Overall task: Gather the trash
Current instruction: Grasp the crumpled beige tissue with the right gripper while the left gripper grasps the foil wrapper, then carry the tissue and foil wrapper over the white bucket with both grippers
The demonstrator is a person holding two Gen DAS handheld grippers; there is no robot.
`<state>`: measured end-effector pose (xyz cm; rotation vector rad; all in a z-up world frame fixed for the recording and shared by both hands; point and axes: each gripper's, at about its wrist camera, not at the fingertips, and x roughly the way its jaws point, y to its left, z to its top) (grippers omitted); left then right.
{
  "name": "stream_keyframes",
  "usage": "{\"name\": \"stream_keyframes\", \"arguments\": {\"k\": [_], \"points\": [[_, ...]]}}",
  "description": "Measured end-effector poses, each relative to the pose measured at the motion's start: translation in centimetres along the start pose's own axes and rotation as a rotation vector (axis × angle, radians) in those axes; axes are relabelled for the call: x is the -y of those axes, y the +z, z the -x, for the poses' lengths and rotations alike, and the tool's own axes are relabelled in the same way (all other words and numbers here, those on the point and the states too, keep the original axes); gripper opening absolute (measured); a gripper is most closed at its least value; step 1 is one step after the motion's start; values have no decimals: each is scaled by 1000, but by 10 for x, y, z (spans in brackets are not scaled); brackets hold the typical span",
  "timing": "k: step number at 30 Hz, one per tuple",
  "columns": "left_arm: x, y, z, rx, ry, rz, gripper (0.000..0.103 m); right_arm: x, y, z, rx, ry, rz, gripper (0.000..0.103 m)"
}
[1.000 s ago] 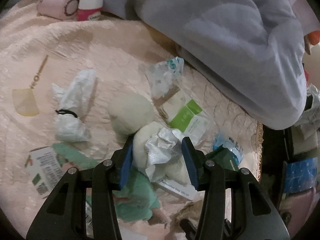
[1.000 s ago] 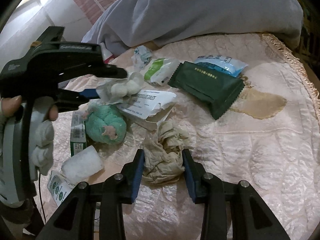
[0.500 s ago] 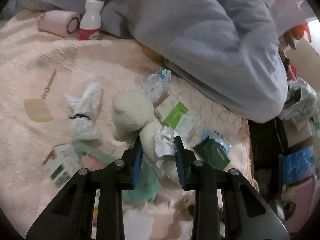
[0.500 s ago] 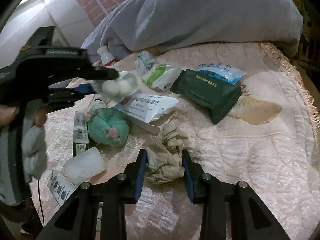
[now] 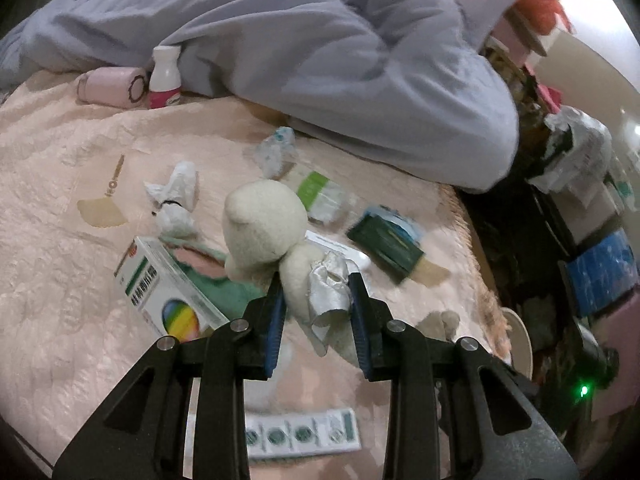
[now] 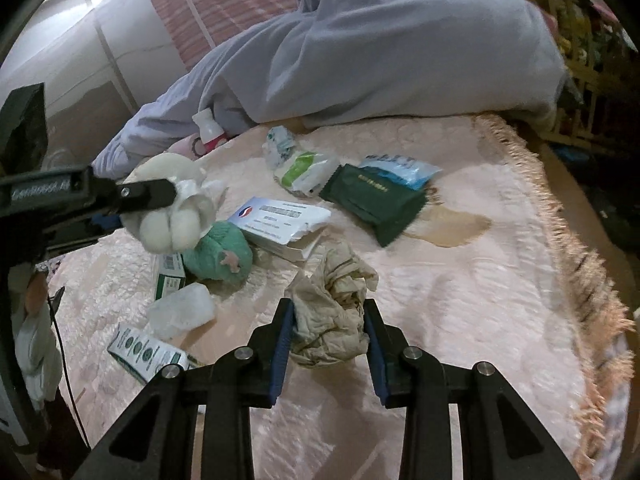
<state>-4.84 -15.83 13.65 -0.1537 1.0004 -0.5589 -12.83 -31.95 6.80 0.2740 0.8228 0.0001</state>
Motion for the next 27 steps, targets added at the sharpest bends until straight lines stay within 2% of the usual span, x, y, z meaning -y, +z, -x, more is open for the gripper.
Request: {"name": "stream_keyframes", "arguments": {"k": [17,27], "points": [[68,-46,25,36,-34,-167,28,30,-19,64,53,-78,1,33],[113,-69,18,-23,-150,-227,28,56,-33,97,84,-145,0,33]]}}
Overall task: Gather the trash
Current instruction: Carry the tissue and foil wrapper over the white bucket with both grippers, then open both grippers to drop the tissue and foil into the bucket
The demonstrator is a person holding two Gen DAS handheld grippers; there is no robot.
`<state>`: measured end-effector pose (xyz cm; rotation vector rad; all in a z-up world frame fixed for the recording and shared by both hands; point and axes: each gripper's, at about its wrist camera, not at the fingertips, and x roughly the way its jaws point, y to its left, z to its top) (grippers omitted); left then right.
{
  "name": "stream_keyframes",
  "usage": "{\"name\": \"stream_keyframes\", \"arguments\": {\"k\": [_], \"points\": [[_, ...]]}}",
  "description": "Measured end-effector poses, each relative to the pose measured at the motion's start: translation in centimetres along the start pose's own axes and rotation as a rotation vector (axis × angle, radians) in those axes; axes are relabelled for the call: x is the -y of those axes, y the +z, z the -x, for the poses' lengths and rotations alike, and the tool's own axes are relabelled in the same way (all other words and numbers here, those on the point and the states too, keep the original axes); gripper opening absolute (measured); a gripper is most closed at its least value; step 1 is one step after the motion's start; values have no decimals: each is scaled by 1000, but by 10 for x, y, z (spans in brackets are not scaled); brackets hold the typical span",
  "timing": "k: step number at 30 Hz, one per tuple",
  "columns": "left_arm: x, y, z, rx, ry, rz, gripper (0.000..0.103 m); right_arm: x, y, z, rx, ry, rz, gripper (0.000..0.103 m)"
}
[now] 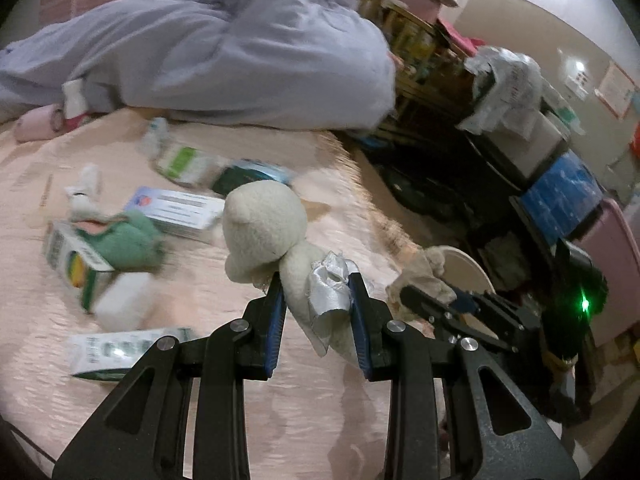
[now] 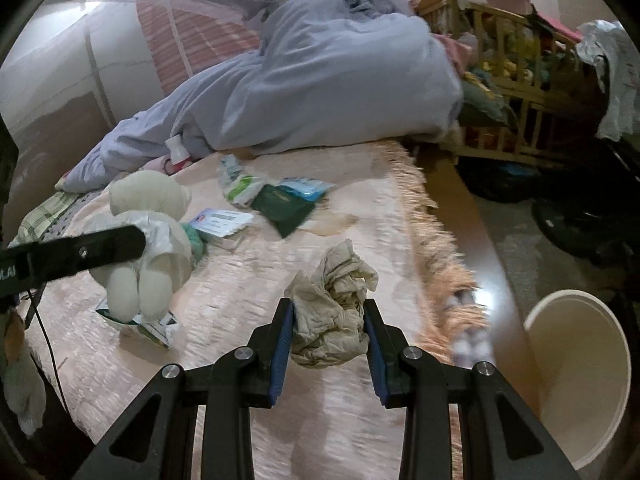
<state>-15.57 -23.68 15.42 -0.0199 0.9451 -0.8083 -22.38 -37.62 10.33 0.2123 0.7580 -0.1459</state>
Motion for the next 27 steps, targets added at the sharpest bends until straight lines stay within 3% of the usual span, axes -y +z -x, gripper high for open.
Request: {"name": "stream_keyframes", "arguments": {"k": [7,14,24,27], "points": [[59,-6,-34,-63,-105,-82,28,48,-11,22,0,-83,-31,33],[126,-11,-74,-133,-213,-162,28,121,-24,42,-27,-201,-74,33],[203,-18,-137,-210,-299,-239,31,235,-64,42,-100,-311,-312,33],[218,-22,-154,-231,-311,-262,35,260,-78,37,-120,-336,-384,44]]}}
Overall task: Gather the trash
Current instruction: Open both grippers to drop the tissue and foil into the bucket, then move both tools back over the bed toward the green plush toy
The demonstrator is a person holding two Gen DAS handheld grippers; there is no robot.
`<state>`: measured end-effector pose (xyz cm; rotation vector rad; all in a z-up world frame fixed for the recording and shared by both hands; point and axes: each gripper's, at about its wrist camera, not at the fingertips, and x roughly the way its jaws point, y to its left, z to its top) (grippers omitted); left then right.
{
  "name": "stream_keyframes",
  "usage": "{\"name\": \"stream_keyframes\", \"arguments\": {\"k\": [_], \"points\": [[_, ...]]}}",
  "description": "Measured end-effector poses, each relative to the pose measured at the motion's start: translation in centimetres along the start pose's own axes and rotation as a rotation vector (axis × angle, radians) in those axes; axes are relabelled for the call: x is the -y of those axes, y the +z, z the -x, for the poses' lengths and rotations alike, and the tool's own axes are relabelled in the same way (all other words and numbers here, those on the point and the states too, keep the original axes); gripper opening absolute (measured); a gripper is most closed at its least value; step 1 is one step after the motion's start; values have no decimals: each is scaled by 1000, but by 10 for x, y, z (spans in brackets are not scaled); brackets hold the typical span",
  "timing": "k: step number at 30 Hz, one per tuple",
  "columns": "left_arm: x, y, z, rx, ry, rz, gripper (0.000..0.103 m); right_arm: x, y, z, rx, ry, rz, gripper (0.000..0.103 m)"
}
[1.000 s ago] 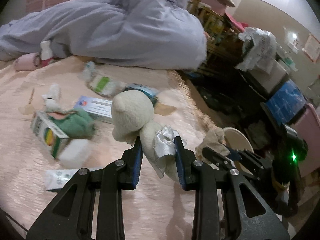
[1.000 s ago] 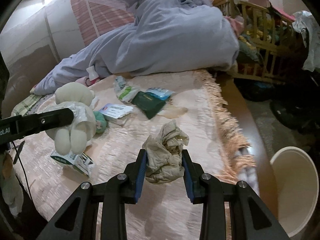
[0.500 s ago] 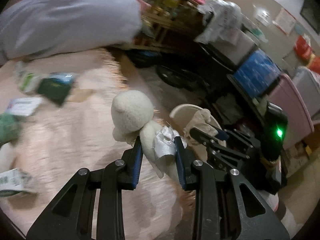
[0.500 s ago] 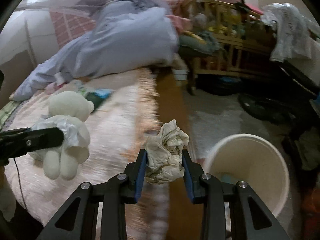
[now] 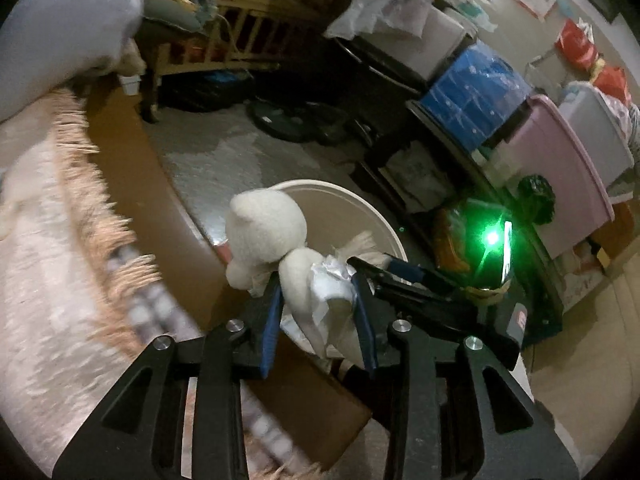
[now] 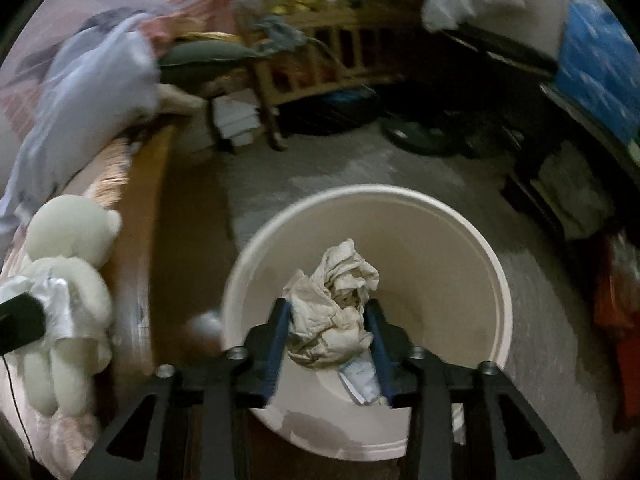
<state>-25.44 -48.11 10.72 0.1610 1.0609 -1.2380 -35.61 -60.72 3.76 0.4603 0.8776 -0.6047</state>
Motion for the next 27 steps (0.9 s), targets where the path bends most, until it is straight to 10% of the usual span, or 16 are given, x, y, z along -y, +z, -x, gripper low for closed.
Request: {"name": "stream_keyframes", "arguments": {"k": [5,9,27], "points": [[4,2,-24,-24,-32,0,56,32,-5,-17,-62,-3,-102,45],[3,0,-25,-26,-4,0,56,40,-4,-12,-43,8,-131,63],[-46,-40,83,131,309,27,56,-30,-2,19,51,97,-38,64]]}}
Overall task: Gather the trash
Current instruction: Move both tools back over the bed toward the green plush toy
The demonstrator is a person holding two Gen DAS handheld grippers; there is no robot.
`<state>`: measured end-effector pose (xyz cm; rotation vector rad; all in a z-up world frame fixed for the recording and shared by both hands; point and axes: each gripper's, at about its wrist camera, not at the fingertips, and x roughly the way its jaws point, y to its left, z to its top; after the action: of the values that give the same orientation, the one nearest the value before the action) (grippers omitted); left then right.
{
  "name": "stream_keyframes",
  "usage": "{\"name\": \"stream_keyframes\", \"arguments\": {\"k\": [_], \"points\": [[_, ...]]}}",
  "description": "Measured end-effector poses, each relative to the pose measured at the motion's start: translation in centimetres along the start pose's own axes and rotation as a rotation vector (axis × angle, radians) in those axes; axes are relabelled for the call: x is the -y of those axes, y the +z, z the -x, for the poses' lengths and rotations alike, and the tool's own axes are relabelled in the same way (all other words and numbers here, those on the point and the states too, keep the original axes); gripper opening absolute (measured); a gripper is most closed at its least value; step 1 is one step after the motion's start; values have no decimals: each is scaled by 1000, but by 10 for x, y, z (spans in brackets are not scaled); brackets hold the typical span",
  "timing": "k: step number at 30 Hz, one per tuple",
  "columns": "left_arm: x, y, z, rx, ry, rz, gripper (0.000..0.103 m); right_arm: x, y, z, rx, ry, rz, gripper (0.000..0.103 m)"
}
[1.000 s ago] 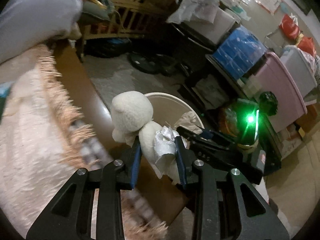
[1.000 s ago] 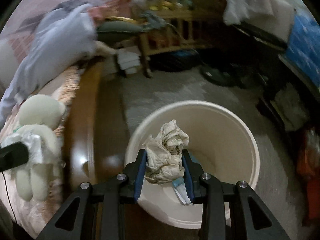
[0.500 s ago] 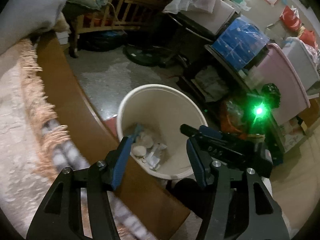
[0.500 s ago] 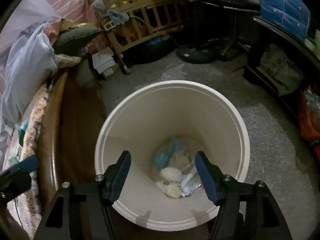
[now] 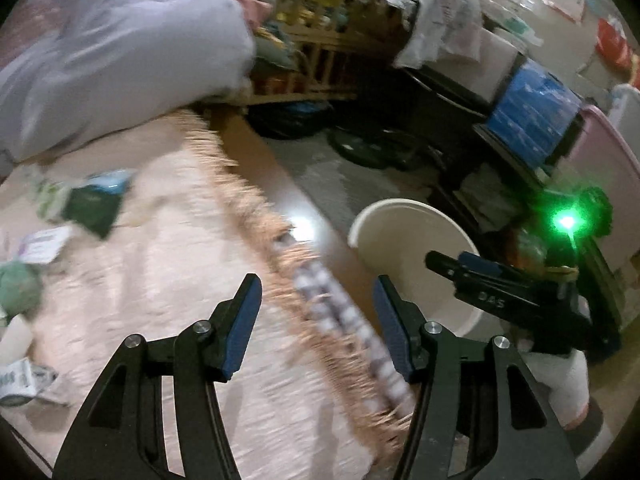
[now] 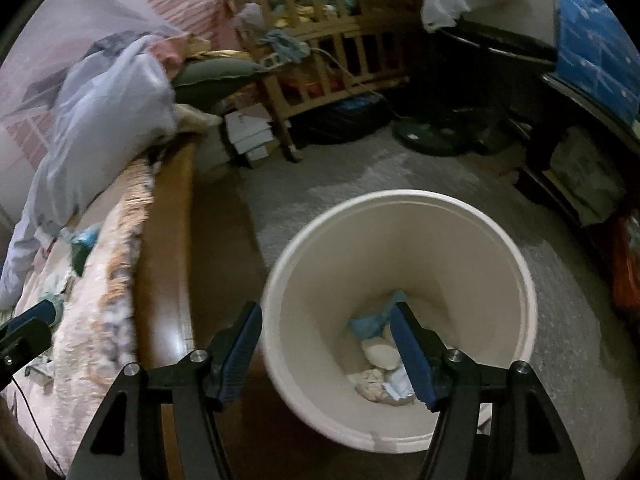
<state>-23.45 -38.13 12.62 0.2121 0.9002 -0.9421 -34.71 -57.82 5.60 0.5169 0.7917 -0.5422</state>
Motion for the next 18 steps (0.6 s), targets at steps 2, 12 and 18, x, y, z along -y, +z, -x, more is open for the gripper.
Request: {"name": "stream_keyframes", "arguments": {"k": [2,12,18], "points": [[-15,-4,9,13,36,22,56,-17,-3,4,5,19,17,64],[-75,-27,53,51,164,98,56,-106,-9,21,19,105,152,64],[-104,-38,76,52,204,135,56,-155,-19,21,-5,149,240,64]]}}
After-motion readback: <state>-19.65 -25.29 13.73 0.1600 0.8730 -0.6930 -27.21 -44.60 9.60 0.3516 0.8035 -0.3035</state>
